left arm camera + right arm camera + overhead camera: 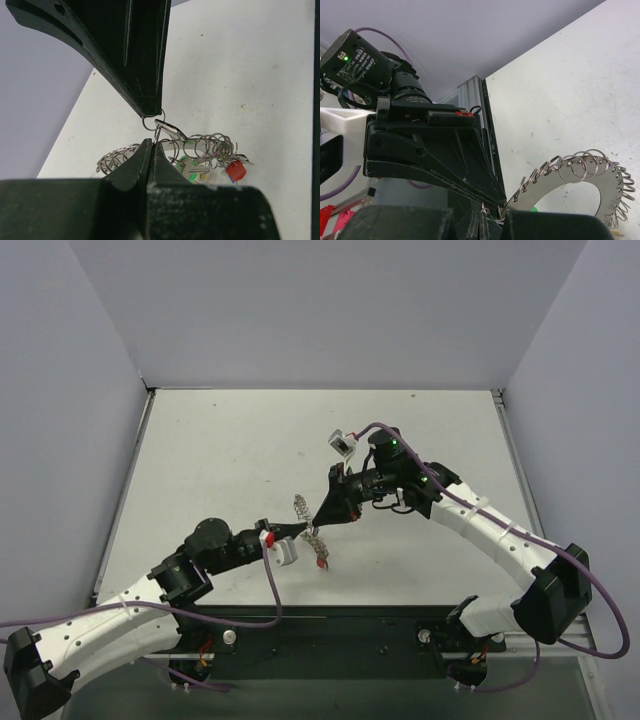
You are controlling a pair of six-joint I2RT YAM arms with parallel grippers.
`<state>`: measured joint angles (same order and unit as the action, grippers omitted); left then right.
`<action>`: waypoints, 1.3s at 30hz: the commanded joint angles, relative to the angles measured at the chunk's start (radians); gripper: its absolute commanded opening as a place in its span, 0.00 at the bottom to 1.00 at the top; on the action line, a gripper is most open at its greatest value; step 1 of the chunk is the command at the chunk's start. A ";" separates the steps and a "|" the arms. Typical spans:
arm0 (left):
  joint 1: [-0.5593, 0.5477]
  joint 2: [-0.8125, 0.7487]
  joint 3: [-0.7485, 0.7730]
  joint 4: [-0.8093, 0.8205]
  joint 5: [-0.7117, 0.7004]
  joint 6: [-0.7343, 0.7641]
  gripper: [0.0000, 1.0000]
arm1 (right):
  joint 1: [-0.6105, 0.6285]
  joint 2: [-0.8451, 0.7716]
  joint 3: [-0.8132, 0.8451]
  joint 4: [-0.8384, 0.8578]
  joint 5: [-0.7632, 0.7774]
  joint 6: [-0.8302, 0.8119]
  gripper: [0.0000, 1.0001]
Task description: Put the keys on the keyring
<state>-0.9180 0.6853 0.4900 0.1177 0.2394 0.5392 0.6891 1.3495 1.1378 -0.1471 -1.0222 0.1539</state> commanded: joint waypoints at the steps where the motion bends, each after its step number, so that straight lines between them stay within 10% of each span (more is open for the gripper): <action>1: -0.005 0.017 0.036 0.020 -0.069 0.015 0.00 | 0.016 -0.044 0.063 0.026 -0.029 0.036 0.00; 39: -0.033 0.237 0.042 0.770 -0.143 -0.050 0.00 | 0.098 -0.050 0.323 0.027 0.293 0.222 0.00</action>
<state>-0.9474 0.9203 0.4812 0.6567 0.0830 0.4603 0.7822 1.3087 1.3991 -0.1593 -0.7147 0.3294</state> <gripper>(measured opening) 0.025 0.024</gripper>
